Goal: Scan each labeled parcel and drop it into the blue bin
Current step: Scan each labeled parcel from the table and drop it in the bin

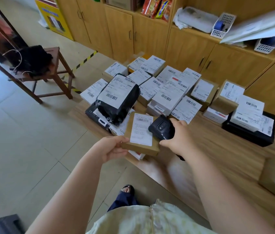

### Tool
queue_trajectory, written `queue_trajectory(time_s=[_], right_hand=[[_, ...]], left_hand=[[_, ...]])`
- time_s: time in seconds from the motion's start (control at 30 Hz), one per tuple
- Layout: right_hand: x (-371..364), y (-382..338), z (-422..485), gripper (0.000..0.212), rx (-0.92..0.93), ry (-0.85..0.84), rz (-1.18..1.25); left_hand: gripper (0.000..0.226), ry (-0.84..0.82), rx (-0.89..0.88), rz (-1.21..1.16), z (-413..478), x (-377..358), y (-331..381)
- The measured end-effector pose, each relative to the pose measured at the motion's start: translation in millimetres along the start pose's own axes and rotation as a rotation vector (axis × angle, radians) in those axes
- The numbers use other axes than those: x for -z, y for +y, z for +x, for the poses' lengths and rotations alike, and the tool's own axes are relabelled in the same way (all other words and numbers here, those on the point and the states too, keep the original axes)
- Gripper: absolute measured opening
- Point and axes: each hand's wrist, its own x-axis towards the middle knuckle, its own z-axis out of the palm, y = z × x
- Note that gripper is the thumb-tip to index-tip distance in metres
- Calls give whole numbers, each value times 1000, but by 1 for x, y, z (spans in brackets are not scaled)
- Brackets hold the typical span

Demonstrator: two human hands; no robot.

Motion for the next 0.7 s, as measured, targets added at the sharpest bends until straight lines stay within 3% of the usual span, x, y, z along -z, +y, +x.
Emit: queue_trajectory(time_s=[0.2, 0.43, 0.7], right_hand=[[49, 5, -4, 88, 18, 102, -141], [62, 4, -25, 83, 18, 96, -208], [46, -1, -36, 84, 78, 72, -231]], left_hand=[[44, -107, -159, -25, -15, -24, -3], [49, 166, -377, -88, -23, -46, 2], [52, 186, -398, -72, -22, -51, -6]])
